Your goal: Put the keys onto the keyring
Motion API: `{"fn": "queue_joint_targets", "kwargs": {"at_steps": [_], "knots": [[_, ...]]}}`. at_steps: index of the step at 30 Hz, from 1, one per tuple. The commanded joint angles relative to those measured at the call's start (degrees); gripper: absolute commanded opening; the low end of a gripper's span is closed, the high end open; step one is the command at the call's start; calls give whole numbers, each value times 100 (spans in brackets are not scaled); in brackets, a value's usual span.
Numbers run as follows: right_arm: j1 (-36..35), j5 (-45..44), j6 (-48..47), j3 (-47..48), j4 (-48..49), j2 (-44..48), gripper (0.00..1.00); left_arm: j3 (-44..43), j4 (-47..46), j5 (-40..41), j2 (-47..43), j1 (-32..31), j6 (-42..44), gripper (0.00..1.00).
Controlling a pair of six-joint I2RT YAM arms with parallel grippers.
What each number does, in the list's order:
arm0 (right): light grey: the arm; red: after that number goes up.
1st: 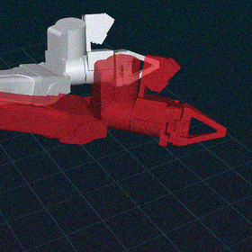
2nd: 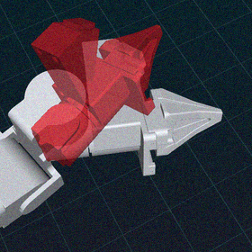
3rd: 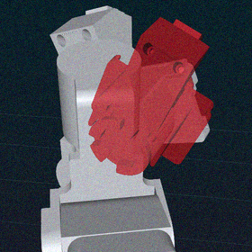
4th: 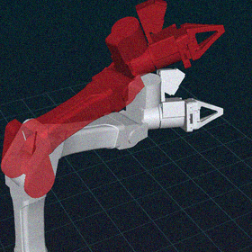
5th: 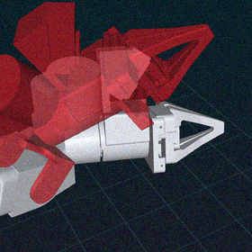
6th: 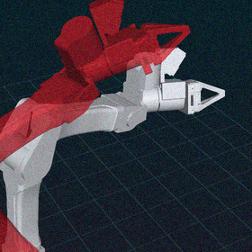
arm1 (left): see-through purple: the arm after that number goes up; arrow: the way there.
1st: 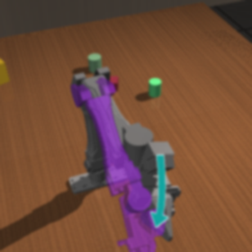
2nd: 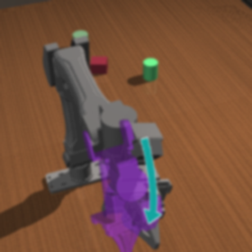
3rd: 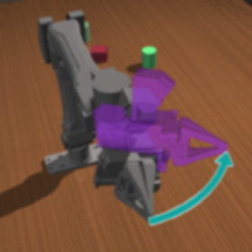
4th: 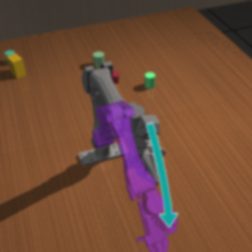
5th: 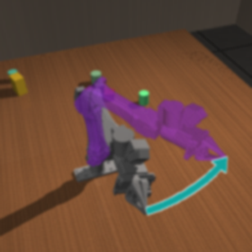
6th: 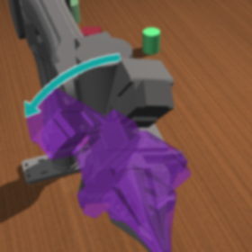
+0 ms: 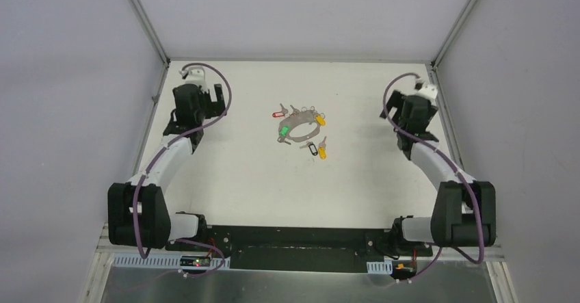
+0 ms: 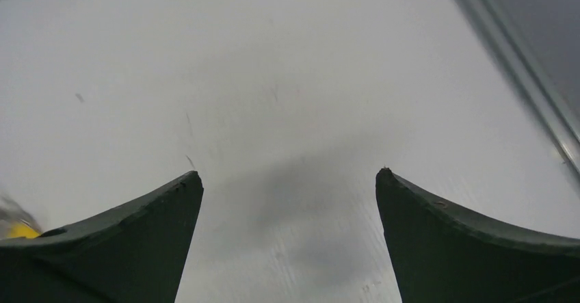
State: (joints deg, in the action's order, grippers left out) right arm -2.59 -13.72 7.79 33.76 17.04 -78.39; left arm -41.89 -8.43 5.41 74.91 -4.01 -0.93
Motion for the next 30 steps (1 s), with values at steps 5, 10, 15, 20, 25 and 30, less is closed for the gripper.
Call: {"fn": "queue_joint_targets", "kwargs": {"at_steps": [5, 10, 15, 20, 25, 30], "knots": [[136, 81, 2327, 2007, -4171, 624, 100, -1285, 3184, -671, -301, 41, -2218, 99], [94, 1708, 2134, 2084, -3958, 91, 100, -1190, 3438, -2297, -235, 41, -3124, 95], [-620, 2163, 1573, 2867, -4195, -737, 99, -736, 3383, -2940, -421, 40, -3662, 91], [-1713, 1987, 1145, 4033, -4614, -1762, 95, -380, 3291, -3153, -912, 41, -3919, 83], [-2448, 1975, 921, 5333, -5199, -3034, 89, -56, 3138, -3454, -1392, 41, -4356, 80], [-2892, 1990, 858, 6307, -5720, -4084, 80, 73, 3101, -3660, -1864, 40, -4648, 79]]}}
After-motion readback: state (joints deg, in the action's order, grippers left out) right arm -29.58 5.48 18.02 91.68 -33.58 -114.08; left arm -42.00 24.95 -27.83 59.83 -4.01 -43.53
